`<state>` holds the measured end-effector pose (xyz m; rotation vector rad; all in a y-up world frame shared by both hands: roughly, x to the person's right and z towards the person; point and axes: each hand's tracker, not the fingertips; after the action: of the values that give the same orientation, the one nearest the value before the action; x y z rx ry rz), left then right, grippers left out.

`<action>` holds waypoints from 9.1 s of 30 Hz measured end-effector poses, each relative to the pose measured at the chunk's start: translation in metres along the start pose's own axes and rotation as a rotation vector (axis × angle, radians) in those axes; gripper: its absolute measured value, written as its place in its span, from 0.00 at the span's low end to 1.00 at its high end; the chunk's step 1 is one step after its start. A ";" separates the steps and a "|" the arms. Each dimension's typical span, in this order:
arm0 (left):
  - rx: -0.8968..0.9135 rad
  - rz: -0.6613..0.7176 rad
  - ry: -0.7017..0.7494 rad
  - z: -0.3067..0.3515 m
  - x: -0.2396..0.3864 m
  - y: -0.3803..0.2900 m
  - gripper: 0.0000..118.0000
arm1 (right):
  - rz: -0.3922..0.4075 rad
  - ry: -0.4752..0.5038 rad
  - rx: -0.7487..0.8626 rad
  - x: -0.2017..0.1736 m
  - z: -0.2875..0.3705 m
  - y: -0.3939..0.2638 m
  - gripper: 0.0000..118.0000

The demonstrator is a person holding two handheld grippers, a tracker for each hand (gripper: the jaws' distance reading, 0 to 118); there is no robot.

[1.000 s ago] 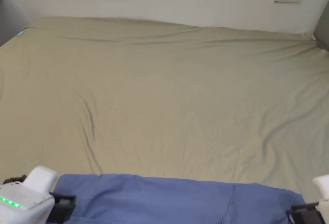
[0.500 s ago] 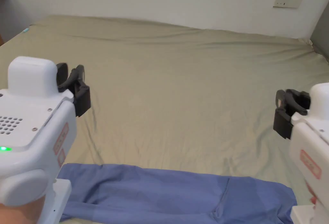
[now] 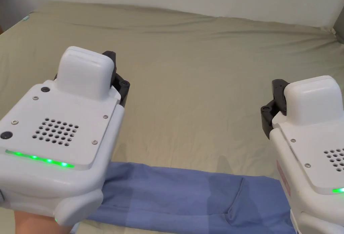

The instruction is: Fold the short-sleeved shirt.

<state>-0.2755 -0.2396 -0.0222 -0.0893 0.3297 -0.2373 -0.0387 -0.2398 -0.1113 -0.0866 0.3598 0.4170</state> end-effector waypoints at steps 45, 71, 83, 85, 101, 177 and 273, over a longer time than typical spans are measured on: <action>-1.131 1.193 -0.604 -0.113 -0.153 -0.351 0.09 | -0.138 0.120 -0.427 0.021 -0.065 -0.103 0.02; -0.981 0.943 -0.439 -0.076 -0.218 -0.273 0.09 | -0.137 0.115 -0.402 0.032 -0.043 -0.088 0.02; -0.957 0.667 -0.404 -0.082 -0.207 -0.165 0.05 | -0.162 0.107 -0.367 0.049 -0.022 -0.083 0.02; -0.910 0.675 -0.450 -0.081 -0.194 -0.157 0.02 | -0.185 0.103 -0.361 0.053 -0.018 -0.086 0.02; -0.893 0.764 -0.630 -0.087 -0.131 -0.158 0.00 | -0.207 0.098 -0.370 0.067 -0.008 -0.097 0.02; -0.865 0.223 -0.700 -0.070 0.197 -0.192 0.00 | -0.253 0.059 -0.474 0.095 -0.003 -0.130 0.02; -1.051 0.407 -0.343 -0.126 0.078 -0.181 0.12 | -0.258 0.193 -0.460 0.064 -0.020 -0.093 0.02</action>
<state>-0.2851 -0.4399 -0.1427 -1.0774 0.0940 0.3763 0.0480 -0.3034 -0.1524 -0.6189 0.4312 0.2290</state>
